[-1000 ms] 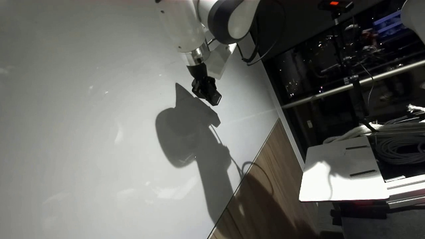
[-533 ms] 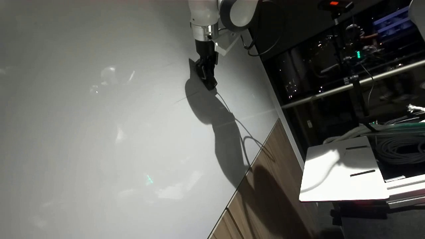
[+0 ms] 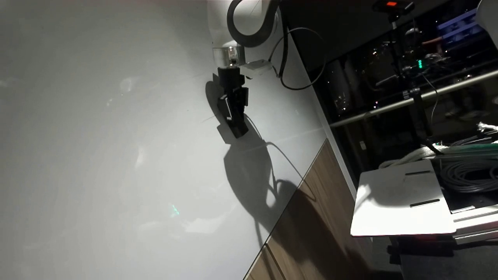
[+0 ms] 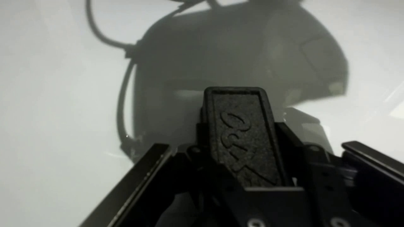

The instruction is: Use the eraser to wipe the whiteboard.

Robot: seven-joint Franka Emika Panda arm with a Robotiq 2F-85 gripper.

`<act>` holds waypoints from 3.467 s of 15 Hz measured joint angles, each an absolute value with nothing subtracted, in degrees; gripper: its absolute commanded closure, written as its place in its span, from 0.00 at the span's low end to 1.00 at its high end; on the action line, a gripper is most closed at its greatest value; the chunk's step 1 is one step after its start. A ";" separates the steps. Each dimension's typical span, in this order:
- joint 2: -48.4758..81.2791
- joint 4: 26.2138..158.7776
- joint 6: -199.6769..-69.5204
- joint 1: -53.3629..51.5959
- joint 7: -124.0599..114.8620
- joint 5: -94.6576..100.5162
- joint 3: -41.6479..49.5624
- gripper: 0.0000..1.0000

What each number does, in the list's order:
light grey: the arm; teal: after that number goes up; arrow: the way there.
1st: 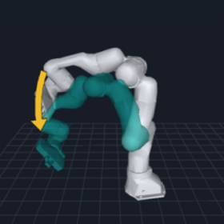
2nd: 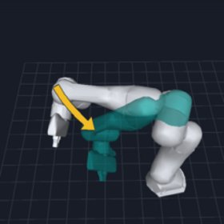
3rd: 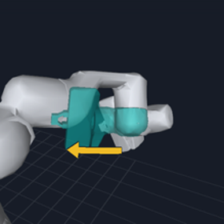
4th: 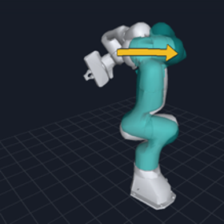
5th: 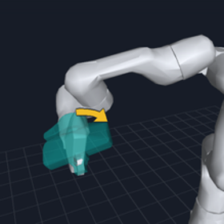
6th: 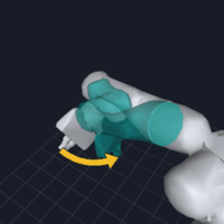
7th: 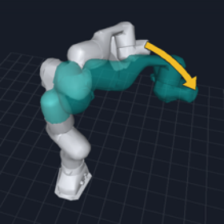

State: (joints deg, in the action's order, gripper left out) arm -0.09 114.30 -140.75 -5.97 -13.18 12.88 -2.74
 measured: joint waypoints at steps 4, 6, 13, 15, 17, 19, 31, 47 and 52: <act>3.48 106.11 -131.44 -8.07 -13.25 12.75 -6.34 0.71; 5.23 101.60 -127.37 -9.82 -13.25 12.97 -7.76 0.71; 13.90 86.32 -117.55 -17.75 -14.50 18.05 -10.71 0.71; 17.26 82.69 -114.23 -20.35 -15.72 21.98 -10.72 0.71; 20.69 79.55 -110.55 -22.48 -16.26 25.44 -10.53 0.71; 22.37 78.51 -107.73 -23.92 -16.27 28.81 -9.91 0.71; 3.82 102.46 -113.94 -11.25 -22.38 39.98 -2.63 0.71; -2.34 127.84 -112.88 -12.00 -24.32 10.65 -11.86 0.71; -1.72 139.85 -115.73 -8.64 -21.35 8.22 -9.10 0.71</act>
State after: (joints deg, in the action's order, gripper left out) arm -1.72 139.85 -115.73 -8.64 -21.35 8.22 -9.10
